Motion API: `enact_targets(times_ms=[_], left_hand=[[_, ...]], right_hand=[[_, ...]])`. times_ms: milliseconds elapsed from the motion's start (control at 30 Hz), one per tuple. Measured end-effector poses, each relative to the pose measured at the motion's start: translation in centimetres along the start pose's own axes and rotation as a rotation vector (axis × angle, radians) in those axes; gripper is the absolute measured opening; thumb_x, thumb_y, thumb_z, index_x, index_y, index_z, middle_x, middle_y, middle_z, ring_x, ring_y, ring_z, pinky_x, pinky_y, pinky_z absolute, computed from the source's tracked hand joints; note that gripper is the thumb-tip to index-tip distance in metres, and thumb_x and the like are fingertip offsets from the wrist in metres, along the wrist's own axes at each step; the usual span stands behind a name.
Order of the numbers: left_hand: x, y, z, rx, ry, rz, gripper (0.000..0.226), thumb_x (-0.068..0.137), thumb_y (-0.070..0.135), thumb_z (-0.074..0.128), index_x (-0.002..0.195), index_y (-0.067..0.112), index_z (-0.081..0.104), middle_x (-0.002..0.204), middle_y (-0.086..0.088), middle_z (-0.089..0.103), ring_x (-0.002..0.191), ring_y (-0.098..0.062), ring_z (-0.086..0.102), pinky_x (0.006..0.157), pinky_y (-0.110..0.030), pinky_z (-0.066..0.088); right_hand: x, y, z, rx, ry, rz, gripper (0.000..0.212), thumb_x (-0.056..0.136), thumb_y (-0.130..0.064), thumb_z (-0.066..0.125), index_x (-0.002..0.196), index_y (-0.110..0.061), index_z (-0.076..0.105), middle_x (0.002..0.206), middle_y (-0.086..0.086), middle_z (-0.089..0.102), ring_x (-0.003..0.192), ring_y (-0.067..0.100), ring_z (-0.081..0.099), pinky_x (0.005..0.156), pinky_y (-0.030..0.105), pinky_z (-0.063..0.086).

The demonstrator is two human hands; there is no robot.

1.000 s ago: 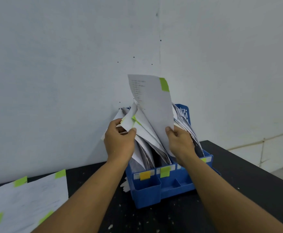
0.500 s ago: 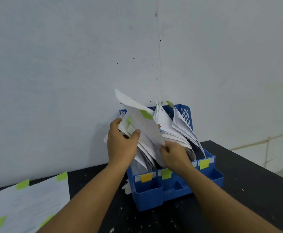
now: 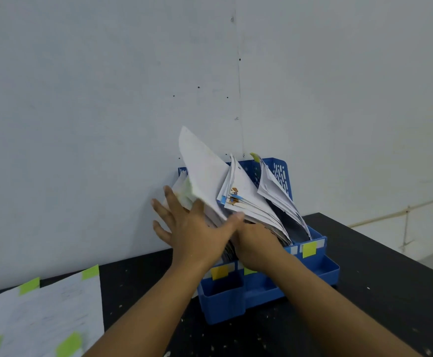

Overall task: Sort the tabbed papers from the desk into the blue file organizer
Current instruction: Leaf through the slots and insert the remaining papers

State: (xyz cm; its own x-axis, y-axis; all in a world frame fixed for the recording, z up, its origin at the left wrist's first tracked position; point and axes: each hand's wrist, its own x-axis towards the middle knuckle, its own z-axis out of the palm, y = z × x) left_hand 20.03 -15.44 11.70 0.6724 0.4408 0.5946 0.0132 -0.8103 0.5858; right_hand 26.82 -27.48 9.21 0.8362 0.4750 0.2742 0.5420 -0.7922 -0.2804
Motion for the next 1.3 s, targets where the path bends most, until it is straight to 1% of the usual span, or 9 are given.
enact_targets(times_ms=[100, 200, 267, 367, 467, 533, 633, 867, 1300], left_hand=[[1.4, 0.1, 0.3, -0.136, 0.064, -0.151, 0.094, 0.081, 0.057, 0.062, 0.153, 0.019, 0.015, 0.162, -0.002, 0.002, 0.144, -0.019, -0.028, 0.113, -0.048, -0.017], [2.3, 0.0, 0.1, -0.074, 0.113, -0.123, 0.081, 0.087, 0.043, 0.058, 0.152, 0.015, 0.019, 0.159, -0.002, 0.017, 0.145, -0.021, -0.024, 0.114, -0.052, -0.014], [2.3, 0.4, -0.3, -0.051, 0.140, -0.095, 0.075, 0.086, 0.041, 0.059, 0.148, 0.014, 0.027, 0.156, -0.002, 0.025, 0.146, -0.024, -0.020, 0.114, -0.054, -0.010], [1.7, 1.3, -1.0, -0.066, 0.240, -0.043, 0.062, 0.082, 0.032, 0.066, 0.135, 0.009, 0.044, 0.142, -0.009, 0.041, 0.145, -0.033, 0.008, 0.111, -0.055, 0.011], [1.7, 1.9, -1.7, -0.054, 0.281, 0.035, 0.044, 0.083, 0.025, 0.065, 0.122, 0.008, 0.055, 0.117, -0.010, 0.058, 0.113, -0.032, 0.049, 0.093, -0.044, 0.034], [2.2, 2.4, -2.3, -0.138, 0.214, 0.035, 0.038, 0.087, 0.021, 0.058, 0.123, 0.012, 0.052, 0.110, -0.005, 0.063, 0.094, -0.026, 0.058, 0.080, -0.037, 0.046], [2.8, 3.4, -3.2, -0.293, 0.181, 0.033, 0.043, 0.083, 0.008, 0.053, 0.123, 0.018, 0.041, 0.109, 0.001, 0.058, 0.089, -0.019, 0.057, 0.070, -0.032, 0.048], [4.3, 6.1, -4.2, -0.370, 0.221, 0.001, 0.074, 0.080, 0.008, 0.052, 0.144, 0.029, 0.023, 0.130, 0.005, 0.051, 0.104, -0.020, 0.057, 0.087, -0.039, 0.049], [7.1, 10.1, -3.8, -0.249, 0.300, 0.150, 0.071, 0.077, 0.006, 0.053, 0.140, 0.027, 0.028, 0.134, 0.003, 0.047, 0.101, -0.029, 0.058, 0.082, -0.040, 0.049]], right_hand=[[-1.1, 0.4, -0.3, 0.043, -0.007, -0.033, 0.041, 0.088, -0.023, 0.054, 0.128, -0.022, 0.046, 0.106, 0.006, 0.067, 0.091, 0.029, 0.061, 0.076, 0.038, 0.052], [-2.1, 1.5, 0.1, 0.095, 0.487, -0.035, 0.024, 0.087, -0.030, 0.060, 0.109, -0.024, 0.063, 0.098, -0.003, 0.068, 0.091, 0.022, 0.062, 0.070, 0.032, 0.050], [-1.7, 2.7, 0.3, -0.005, 0.638, 0.000, 0.035, 0.082, -0.028, 0.070, 0.114, -0.022, 0.058, 0.106, 0.001, 0.058, 0.093, 0.023, 0.055, 0.064, 0.033, 0.047], [-0.7, 4.3, 0.3, -0.216, 0.508, 0.086, 0.067, 0.080, -0.030, 0.073, 0.137, -0.023, 0.040, 0.121, 0.007, 0.047, 0.102, 0.028, 0.051, 0.068, 0.036, 0.048], [0.4, 5.6, -1.1, -0.255, 0.461, 0.067, 0.052, 0.092, -0.030, 0.058, 0.140, -0.022, 0.037, 0.120, 0.006, 0.052, 0.101, 0.030, 0.056, 0.065, 0.036, 0.043], [0.9, 6.3, -2.5, -0.154, 0.542, 0.095, 0.034, 0.096, -0.024, 0.050, 0.130, -0.018, 0.047, 0.114, 0.007, 0.060, 0.091, 0.034, 0.060, 0.063, 0.034, 0.038], [1.5, 7.7, -4.0, 0.017, 0.594, 0.210, 0.027, 0.099, -0.018, 0.042, 0.123, -0.010, 0.052, 0.107, 0.015, 0.065, 0.084, 0.037, 0.057, 0.066, 0.036, 0.036], [0.9, 9.6, -4.3, 0.219, 0.550, 0.294, 0.030, 0.102, -0.020, 0.041, 0.129, -0.010, 0.049, 0.105, 0.018, 0.065, 0.077, 0.028, 0.051, 0.070, 0.035, 0.043], [0.7, 9.7, -4.3, 0.260, 0.550, 0.253, 0.024, 0.102, -0.019, 0.040, 0.122, -0.012, 0.051, 0.095, 0.009, 0.062, 0.074, 0.026, 0.054, 0.066, 0.032, 0.041]])
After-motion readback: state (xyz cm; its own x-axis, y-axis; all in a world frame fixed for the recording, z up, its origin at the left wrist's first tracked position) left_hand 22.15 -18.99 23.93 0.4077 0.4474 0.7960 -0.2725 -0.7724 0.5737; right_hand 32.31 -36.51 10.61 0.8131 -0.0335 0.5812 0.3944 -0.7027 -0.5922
